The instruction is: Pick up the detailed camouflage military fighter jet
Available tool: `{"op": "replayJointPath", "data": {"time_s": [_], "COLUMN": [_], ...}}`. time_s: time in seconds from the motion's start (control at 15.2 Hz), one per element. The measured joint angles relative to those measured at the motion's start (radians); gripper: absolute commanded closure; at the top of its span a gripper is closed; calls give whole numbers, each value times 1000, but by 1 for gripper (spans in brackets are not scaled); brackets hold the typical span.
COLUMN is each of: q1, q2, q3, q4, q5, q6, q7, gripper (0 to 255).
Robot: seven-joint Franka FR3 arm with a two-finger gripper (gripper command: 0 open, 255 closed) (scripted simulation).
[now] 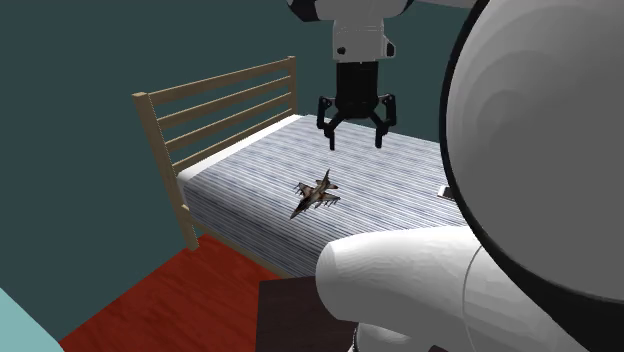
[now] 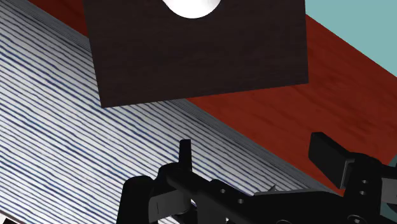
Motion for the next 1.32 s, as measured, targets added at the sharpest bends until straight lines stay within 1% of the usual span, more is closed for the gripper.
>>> {"op": "replayJointPath", "data": {"time_s": [0.07, 0.2, 0.66, 0.99, 1.32], "q1": [0, -1, -15, -26, -46], "q2": [0, 27, 217, 391, 592], "q3": [0, 18, 98, 159, 196], "q4": [0, -12, -47, -18, 39], "q5": [0, 13, 50, 58, 26], "q6": [0, 39, 272, 423, 569], "q7": [0, 30, 179, 303, 422], "gripper": [0, 0, 0, 0, 0]}}
